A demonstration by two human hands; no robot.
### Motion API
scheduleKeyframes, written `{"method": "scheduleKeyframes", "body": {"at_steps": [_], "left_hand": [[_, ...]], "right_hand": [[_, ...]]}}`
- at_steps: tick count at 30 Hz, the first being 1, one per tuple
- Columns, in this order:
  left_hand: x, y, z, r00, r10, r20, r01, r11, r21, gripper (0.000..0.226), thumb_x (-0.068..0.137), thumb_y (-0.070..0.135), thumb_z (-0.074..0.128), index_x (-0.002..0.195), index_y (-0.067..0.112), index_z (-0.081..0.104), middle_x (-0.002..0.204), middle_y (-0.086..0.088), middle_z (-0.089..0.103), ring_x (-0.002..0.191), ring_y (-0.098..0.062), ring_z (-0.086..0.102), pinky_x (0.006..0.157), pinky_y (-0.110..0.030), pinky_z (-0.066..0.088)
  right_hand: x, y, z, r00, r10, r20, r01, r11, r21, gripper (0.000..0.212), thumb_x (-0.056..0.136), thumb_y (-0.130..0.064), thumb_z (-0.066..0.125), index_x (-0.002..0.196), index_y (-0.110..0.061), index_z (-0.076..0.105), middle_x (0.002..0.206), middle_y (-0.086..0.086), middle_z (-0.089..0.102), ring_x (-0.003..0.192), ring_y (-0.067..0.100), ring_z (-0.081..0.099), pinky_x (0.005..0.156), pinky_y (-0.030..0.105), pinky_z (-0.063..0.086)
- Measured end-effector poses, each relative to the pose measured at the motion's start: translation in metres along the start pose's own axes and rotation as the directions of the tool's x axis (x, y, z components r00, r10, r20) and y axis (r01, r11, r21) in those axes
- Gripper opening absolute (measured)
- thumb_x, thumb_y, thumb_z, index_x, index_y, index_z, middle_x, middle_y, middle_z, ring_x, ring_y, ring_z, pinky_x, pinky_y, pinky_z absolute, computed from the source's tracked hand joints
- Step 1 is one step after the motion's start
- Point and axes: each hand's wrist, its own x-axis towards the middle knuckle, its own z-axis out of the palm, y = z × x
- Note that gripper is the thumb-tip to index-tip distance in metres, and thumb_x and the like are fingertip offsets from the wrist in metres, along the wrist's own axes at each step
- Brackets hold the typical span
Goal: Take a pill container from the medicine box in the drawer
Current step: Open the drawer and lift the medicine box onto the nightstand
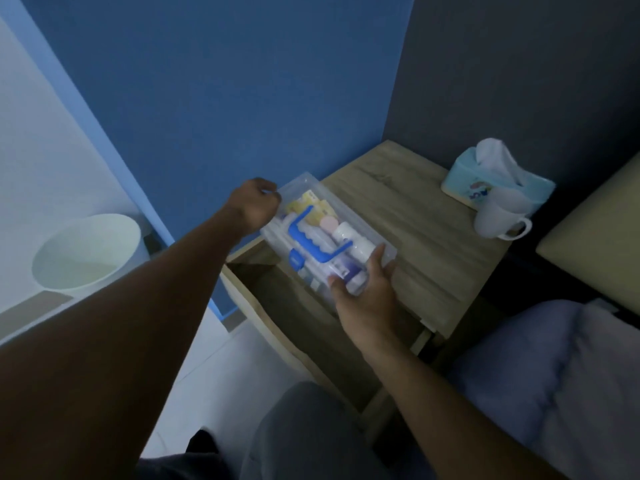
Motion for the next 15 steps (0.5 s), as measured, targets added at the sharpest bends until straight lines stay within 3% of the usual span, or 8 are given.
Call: {"method": "scheduleKeyframes", "body": {"at_steps": [3, 6, 8, 11, 15], "left_hand": [[0.021, 0.016, 0.011, 0.998, 0.04, -0.055, -0.041, 0.999, -0.022, 0.034, 0.092, 0.024, 0.049, 0.121, 0.016, 0.064, 0.123, -0.01, 0.065, 0.113, -0.027, 0.06, 0.09, -0.028, 0.045], [0.046, 0.025, 0.028, 0.99, 0.101, -0.099, -0.104, 0.994, -0.022, 0.031, 0.093, 0.026, 0.047, 0.116, 0.018, 0.067, 0.113, -0.007, 0.07, 0.105, -0.022, 0.063, 0.083, -0.024, 0.046], [0.066, 0.026, 0.039, 0.989, 0.114, -0.092, -0.119, 0.992, -0.048, 0.029, 0.093, 0.025, 0.047, 0.112, 0.02, 0.068, 0.103, -0.003, 0.071, 0.088, -0.014, 0.062, 0.074, -0.019, 0.042], [0.091, 0.021, 0.054, 0.989, 0.119, -0.086, -0.125, 0.99, -0.069, 0.028, 0.093, 0.027, 0.046, 0.109, 0.022, 0.069, 0.089, 0.001, 0.068, 0.067, -0.004, 0.056, 0.058, -0.007, 0.04], [0.115, 0.016, 0.068, 0.988, 0.131, -0.08, -0.137, 0.987, -0.08, 0.03, 0.095, 0.03, 0.045, 0.109, 0.02, 0.069, 0.094, 0.0, 0.07, 0.089, -0.014, 0.064, 0.073, -0.017, 0.041]], "right_hand": [[0.034, -0.015, -0.016, 0.999, -0.029, -0.03, 0.028, 0.998, -0.051, 0.096, 0.091, -0.035, 0.066, 0.154, -0.044, -0.006, 0.161, 0.001, 0.016, 0.109, 0.005, 0.044, 0.056, 0.011, 0.043], [0.067, -0.025, -0.028, 0.999, 0.013, -0.042, -0.014, 0.999, -0.03, 0.096, 0.089, -0.034, 0.068, 0.154, -0.043, -0.001, 0.158, 0.003, 0.025, 0.12, 0.016, 0.053, 0.05, 0.012, 0.044], [0.085, -0.025, -0.03, 0.997, 0.036, -0.066, -0.037, 0.999, -0.012, 0.098, 0.088, -0.032, 0.07, 0.155, -0.04, 0.0, 0.16, 0.001, 0.027, 0.127, 0.019, 0.051, 0.04, 0.007, 0.041], [0.111, -0.023, -0.029, 0.994, 0.045, -0.1, -0.047, 0.999, -0.026, 0.099, 0.087, -0.029, 0.073, 0.157, -0.035, 0.004, 0.159, 0.002, 0.03, 0.129, 0.017, 0.051, 0.045, 0.004, 0.039], [0.135, -0.019, -0.025, 0.991, 0.039, -0.13, -0.045, 0.998, -0.043, 0.098, 0.085, -0.028, 0.075, 0.157, -0.034, 0.009, 0.16, 0.001, 0.028, 0.126, 0.011, 0.05, 0.055, 0.004, 0.039]]}}
